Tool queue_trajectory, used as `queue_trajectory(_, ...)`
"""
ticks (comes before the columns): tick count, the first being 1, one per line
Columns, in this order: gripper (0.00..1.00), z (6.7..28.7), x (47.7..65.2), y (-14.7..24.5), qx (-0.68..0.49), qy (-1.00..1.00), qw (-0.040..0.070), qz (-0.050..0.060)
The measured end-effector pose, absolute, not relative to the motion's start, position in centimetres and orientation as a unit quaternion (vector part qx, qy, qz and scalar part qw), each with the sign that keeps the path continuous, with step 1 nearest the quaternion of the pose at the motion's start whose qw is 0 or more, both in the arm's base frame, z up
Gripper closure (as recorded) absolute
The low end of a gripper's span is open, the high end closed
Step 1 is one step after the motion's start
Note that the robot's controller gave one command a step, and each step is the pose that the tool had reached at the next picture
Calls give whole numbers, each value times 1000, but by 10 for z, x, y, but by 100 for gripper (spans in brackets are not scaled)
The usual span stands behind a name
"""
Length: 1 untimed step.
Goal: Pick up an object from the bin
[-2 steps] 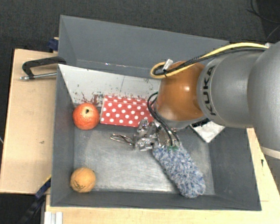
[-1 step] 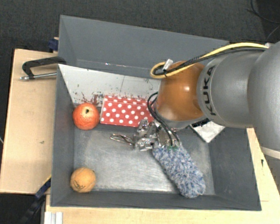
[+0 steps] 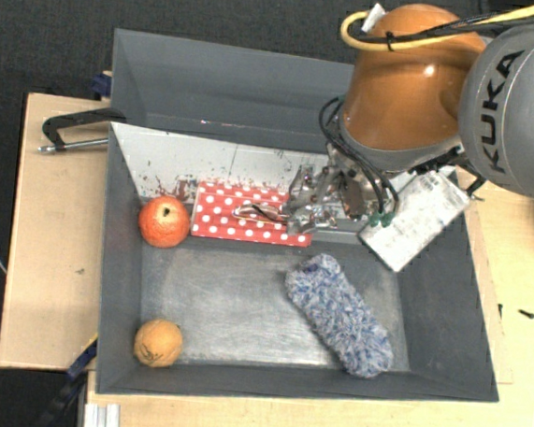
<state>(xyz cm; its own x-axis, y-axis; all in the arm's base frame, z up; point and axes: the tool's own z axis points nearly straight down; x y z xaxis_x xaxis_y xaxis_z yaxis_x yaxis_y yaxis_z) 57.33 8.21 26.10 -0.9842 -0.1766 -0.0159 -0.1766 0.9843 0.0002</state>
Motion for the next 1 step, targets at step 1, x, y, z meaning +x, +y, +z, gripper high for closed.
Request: queue_trajectory(1, 0, 256, 572, 82, -89, 996, 3, 1)
